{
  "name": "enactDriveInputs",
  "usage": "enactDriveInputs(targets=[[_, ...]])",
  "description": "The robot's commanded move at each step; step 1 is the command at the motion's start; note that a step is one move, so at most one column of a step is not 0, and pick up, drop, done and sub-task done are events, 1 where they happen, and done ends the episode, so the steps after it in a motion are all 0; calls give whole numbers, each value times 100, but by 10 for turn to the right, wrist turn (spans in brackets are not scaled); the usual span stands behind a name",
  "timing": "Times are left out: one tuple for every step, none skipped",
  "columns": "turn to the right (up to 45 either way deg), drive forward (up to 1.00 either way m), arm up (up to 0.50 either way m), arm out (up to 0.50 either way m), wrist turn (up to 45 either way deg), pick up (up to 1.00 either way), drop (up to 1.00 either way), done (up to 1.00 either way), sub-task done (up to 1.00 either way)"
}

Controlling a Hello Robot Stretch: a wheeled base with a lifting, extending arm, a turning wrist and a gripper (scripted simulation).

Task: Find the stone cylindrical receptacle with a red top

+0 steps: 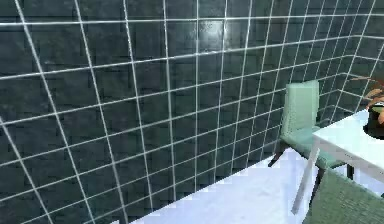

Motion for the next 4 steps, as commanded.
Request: enactDriveInputs(targets=[[-450,0,0,0,0,0,0,0,0],[-450,0,0,0,0,0,0,0,0],[-450,0,0,0,0,0,0,0,0],[-330,0,0,0,0,0,0,0,0]])
